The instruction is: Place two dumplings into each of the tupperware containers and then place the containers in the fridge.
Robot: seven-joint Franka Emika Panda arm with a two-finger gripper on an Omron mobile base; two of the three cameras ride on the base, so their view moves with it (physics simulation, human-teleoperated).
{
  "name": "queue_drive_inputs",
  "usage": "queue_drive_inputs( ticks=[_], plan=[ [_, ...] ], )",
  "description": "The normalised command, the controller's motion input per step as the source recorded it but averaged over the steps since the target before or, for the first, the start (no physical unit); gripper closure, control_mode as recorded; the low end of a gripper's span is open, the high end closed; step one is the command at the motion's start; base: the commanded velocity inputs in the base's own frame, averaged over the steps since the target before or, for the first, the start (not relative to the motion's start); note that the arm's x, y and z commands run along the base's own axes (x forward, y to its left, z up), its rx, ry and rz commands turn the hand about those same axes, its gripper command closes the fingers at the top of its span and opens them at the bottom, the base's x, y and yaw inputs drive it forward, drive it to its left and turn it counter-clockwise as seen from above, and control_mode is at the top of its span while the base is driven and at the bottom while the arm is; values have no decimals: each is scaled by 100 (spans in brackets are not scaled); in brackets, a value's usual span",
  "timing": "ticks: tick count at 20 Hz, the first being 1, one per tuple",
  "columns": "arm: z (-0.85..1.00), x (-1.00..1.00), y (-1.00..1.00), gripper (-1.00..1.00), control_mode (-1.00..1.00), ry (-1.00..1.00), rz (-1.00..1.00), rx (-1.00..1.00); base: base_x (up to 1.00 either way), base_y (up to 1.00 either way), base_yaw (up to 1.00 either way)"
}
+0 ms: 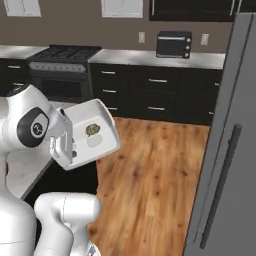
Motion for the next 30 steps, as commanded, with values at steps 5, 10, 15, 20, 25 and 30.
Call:
queue_drive_inputs(
  ticks=[5, 10, 15, 20, 25, 30],
  plan=[
    [0, 0, 0, 100, 100, 0, 0, 0, 100, -4, 30],
    [0, 0, 0, 100, 100, 0, 0, 0, 100, -25, -18],
    [0, 0, 0, 100, 100, 0, 0, 0, 86, -8, -48],
    [0, 0, 0, 100, 100, 0, 0, 0, 31, -14, -74],
    [0, 0, 0, 100, 100, 0, 0, 0, 9, -42, -83],
    [0, 0, 0, 100, 100, 0, 0, 0, 17, -6, -77]
  ],
)
